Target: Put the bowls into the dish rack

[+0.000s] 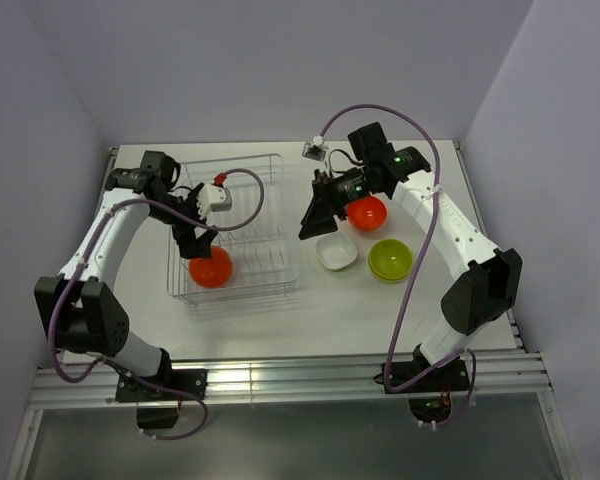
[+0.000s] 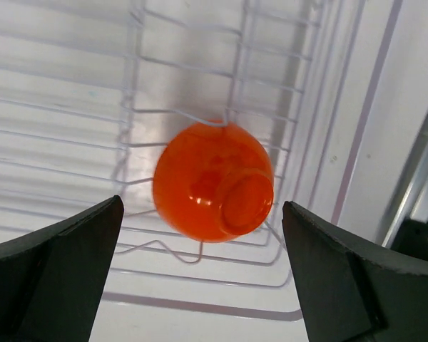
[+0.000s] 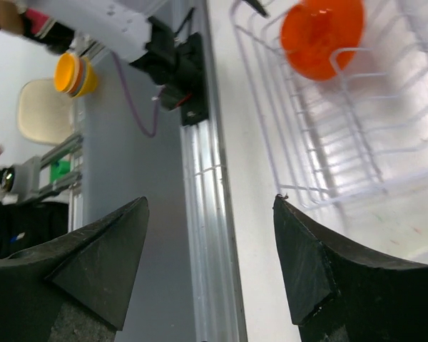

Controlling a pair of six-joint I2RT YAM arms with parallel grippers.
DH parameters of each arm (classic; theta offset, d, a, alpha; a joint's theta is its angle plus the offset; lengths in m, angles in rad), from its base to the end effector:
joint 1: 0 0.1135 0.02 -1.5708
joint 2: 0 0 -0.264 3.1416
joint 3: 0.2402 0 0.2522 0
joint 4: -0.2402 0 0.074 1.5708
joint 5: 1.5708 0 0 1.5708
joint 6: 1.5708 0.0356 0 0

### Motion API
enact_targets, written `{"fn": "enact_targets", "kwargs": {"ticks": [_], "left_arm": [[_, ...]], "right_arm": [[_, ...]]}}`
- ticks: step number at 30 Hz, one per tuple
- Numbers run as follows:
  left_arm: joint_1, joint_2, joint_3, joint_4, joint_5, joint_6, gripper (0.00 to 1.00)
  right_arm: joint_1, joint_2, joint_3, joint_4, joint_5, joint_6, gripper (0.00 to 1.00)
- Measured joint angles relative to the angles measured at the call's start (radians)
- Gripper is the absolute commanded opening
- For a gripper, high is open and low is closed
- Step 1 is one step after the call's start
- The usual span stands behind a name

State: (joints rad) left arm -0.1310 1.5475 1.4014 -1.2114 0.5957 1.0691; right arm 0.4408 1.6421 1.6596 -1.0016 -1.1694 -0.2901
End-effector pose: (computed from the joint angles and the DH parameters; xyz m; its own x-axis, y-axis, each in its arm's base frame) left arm 0.2818 -0.0573 0.3000 -0.2679 0.7673 -0.5826 0.9582 0.2753 -0.0781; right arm 0.2857 0.1710 0.3679 -0.5422 -0.3793 -0.7498 -0.8168 0.0286 0.5762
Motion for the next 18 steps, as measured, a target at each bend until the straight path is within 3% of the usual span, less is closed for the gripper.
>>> {"fn": "enact_targets", "kwargs": {"ticks": [8,18], "left_arm": [[0.003,-0.211,0.006,0.212,0.065,-0.193,0.99],[0.003,-0.377,-0.124,0.463,0.103,-0.535,1.00]], "right_arm": [[-0.161,-0.033,-0.054,0.059,0.229,0.058,0.52],[-0.358,0.083,-0.056,0.171,0.687,0.171,0.56]]}}
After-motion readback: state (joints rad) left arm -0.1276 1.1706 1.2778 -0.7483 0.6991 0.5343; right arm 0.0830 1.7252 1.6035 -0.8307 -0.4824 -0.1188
